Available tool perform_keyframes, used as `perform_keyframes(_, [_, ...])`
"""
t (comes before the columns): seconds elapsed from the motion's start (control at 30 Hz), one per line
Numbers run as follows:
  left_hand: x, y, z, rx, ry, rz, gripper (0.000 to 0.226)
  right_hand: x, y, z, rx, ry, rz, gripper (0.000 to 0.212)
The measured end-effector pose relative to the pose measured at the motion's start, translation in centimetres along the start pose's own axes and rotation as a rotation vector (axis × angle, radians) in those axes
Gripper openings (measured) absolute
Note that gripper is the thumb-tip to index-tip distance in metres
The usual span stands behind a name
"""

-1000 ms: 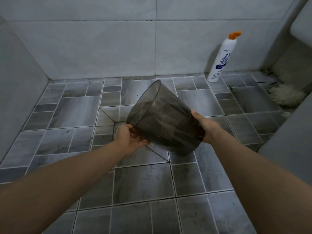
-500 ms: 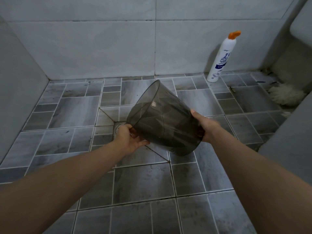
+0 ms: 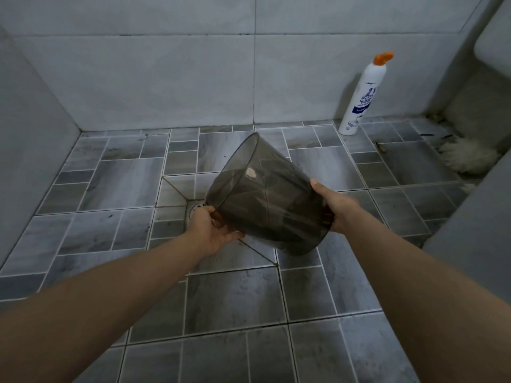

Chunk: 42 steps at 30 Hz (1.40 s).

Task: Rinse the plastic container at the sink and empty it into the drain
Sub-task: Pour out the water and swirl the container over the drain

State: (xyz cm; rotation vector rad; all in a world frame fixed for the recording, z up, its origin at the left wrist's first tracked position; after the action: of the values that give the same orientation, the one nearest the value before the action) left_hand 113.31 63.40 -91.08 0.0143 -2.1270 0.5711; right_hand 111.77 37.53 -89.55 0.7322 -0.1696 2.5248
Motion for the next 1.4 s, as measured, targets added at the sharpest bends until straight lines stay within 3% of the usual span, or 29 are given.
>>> perform_keyframes(0.1, [-0.11,0.0,0.04,0.002,-0.003,0.005,0.03,0.11,0.01,0.1,0.004,-0.003,-0.011,0.096])
perform_keyframes(0.27, [-0.26,0.15,0.05,0.021,0.003,0.004,0.031,-0.18,0.17,-0.18,0.005,-0.012,-0.018,0.133])
perform_keyframes(0.37, [-0.13,0.12,0.11,0.014,0.004,0.009,0.03,0.27,-0.04,0.23,-0.01,0.0,-0.01,0.109])
perform_keyframes(0.5, [-0.36,0.23,0.07,0.013,-0.002,0.008,0.031,-0.08,0.09,-0.01,0.016,-0.013,-0.016,0.133])
perform_keyframes(0.57, [-0.45,0.34,0.09,0.012,-0.002,0.009,0.03,0.09,-0.02,0.2,0.016,-0.002,-0.001,0.117])
perform_keyframes(0.7, [-0.82,0.53,0.02,0.022,-0.007,0.013,0.029,0.21,-0.13,0.33,0.026,-0.005,-0.005,0.106])
perform_keyframes(1.0, [-0.77,0.43,0.03,0.0,0.003,0.0,0.03,-0.36,0.02,0.01,0.06,-0.008,-0.013,0.13])
perform_keyframes(1.17, [-0.28,0.19,-0.03,-0.01,-0.004,-0.015,0.032,-0.36,-0.05,0.05,0.067,-0.005,-0.014,0.124])
perform_keyframes(1.4, [0.02,0.06,-0.03,-0.006,0.003,-0.015,0.032,-0.39,0.04,0.01,0.079,-0.005,-0.013,0.13])
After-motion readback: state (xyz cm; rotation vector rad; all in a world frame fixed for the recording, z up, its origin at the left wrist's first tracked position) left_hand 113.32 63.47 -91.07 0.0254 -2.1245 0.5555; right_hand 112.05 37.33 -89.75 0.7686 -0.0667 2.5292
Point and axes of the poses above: each hand's wrist, its own x-axis away from the middle knuckle, its own y-axis out of the back of the hand, z = x × y, the point moved 7 cm from there along -x, towards the middle knuckle, and after that the axes turned 8 degrees about y, right-handed, at the moved point
